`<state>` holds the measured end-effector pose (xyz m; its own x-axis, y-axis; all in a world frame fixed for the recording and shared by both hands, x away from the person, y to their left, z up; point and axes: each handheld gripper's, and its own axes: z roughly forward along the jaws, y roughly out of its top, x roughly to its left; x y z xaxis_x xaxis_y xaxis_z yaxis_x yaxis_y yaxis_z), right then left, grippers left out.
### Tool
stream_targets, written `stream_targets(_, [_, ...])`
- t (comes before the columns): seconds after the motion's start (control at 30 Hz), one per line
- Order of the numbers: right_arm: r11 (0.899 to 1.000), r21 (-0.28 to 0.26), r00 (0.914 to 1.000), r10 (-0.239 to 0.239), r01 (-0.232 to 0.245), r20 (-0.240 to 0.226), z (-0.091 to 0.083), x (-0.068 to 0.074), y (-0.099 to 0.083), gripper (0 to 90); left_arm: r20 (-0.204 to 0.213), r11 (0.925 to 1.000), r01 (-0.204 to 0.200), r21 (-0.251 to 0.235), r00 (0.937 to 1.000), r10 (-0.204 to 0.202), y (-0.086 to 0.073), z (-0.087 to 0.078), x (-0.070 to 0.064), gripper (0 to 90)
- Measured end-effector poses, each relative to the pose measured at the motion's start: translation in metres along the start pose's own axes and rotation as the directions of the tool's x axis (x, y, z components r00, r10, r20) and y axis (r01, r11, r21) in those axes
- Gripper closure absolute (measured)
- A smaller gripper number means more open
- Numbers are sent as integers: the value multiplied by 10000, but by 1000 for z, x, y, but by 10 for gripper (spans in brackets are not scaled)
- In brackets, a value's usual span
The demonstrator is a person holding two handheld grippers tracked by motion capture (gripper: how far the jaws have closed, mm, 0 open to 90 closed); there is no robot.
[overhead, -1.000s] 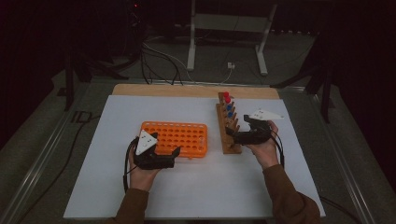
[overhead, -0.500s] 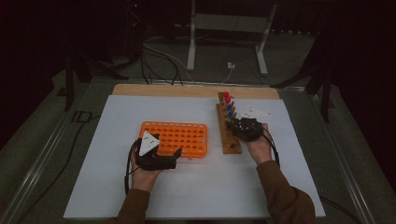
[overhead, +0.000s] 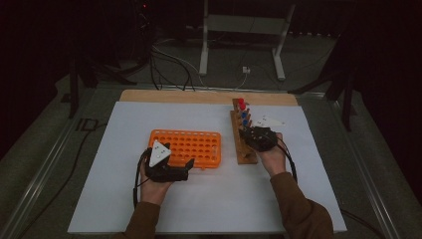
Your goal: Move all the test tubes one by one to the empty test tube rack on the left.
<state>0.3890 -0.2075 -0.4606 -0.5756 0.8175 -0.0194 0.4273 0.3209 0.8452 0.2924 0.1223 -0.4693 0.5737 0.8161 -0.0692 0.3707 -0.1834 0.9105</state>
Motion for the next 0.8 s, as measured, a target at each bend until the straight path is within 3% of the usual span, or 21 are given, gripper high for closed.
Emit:
stream_targets(0.33, [9999,-3,9997,-108,108,222,-2,2,0,762,10,10000,-29,33,10000,29,0,0,-1,5])
stream_targets(0.8, [9990,-439,9999,10,-3,153,-16,0,8,762,45,9999,-109,117,9999,109,-1,2,-2,5])
